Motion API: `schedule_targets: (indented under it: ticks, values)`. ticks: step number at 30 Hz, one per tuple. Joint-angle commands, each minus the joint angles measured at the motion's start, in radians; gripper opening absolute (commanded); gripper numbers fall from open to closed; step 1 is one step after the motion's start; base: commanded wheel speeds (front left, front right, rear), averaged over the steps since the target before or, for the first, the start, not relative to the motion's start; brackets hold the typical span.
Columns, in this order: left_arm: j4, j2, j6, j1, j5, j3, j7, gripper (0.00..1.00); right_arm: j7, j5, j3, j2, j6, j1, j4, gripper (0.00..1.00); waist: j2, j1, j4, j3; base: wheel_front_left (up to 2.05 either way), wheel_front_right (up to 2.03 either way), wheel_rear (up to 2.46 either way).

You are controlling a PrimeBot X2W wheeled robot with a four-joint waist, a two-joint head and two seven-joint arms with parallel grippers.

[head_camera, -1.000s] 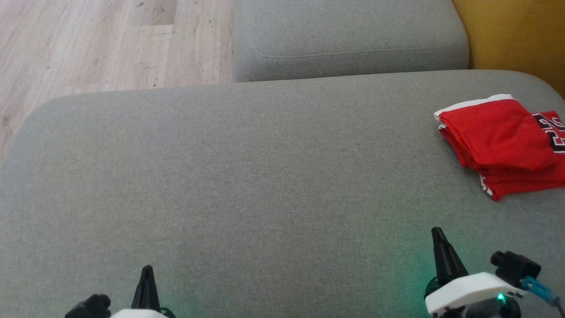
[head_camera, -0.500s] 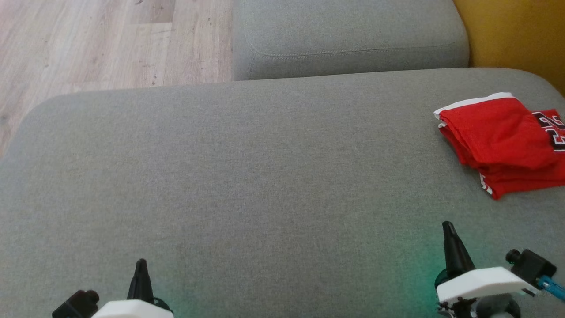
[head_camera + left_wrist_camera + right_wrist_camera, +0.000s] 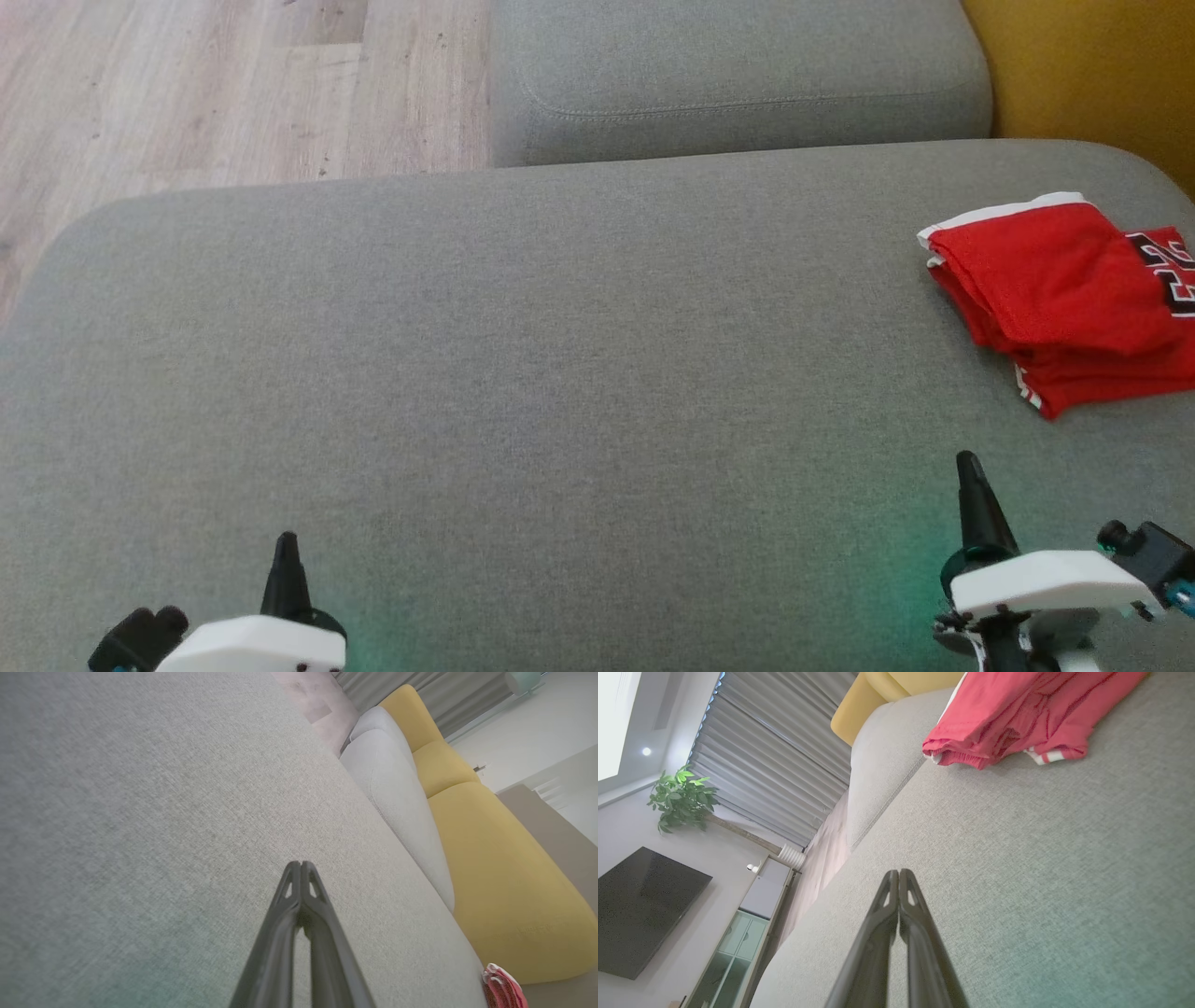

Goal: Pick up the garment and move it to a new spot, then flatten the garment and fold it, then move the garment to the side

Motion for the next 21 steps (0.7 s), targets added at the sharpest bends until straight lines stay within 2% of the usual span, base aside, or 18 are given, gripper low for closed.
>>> schedule_targets:
  ticks: [1,21]
  values:
    - [-0.034,-0.001,-0.013,-0.059,-0.021,0.040,0.005,0.00,0.006,0.031,0.003,-0.019,0.002,-0.057,-0.039,0.00,0.0000,-0.0001,0.000,0.001,0.00,0.00,0.00]
    - [-0.043,-0.030,-0.061,-0.088,-0.174,0.121,0.060,0.00,0.042,0.248,-0.032,-0.021,0.003,-0.080,-0.052,0.00,0.0000,-0.0001,-0.003,0.008,0.00,0.00,0.00]
